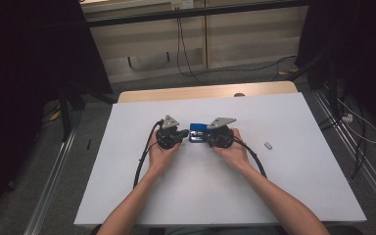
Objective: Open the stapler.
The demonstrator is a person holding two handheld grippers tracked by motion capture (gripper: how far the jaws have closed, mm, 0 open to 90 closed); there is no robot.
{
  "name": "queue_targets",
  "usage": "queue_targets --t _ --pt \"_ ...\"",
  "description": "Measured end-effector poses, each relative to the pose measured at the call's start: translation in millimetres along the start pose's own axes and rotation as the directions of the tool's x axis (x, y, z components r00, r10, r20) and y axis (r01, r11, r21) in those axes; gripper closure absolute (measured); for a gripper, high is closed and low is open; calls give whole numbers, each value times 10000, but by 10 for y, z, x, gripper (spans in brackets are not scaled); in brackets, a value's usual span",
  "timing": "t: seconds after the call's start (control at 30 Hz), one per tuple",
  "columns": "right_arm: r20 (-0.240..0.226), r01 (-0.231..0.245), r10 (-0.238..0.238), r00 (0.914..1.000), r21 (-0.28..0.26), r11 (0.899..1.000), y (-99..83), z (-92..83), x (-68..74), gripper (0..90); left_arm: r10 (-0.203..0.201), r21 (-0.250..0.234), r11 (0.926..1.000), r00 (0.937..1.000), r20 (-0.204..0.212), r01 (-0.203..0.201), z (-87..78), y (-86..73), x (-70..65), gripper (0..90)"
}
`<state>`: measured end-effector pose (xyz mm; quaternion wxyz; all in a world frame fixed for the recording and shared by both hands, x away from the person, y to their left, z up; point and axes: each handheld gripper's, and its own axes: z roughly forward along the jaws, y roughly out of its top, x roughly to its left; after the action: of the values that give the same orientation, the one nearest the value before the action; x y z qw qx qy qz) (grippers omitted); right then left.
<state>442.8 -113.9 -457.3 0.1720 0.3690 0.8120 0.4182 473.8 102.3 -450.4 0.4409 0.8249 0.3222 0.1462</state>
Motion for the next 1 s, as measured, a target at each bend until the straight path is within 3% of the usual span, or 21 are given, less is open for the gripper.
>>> queue_targets --t 0.13,0.73,1.0 --pt "28 -88 88 10000 8 10000 7 11 -11 900 -143 -111 9998 9999 -15 143 30 13 8 900" --pt "32 -103 103 9999 -16 9999 5 15 -18 900 216 -33 9998 9994 -255 -217 59 23 -23 900" --pt "34 -111 111 9999 -17 9999 4 14 -17 900 181 -67 9998 9993 -317 -183 35 39 -49 900"
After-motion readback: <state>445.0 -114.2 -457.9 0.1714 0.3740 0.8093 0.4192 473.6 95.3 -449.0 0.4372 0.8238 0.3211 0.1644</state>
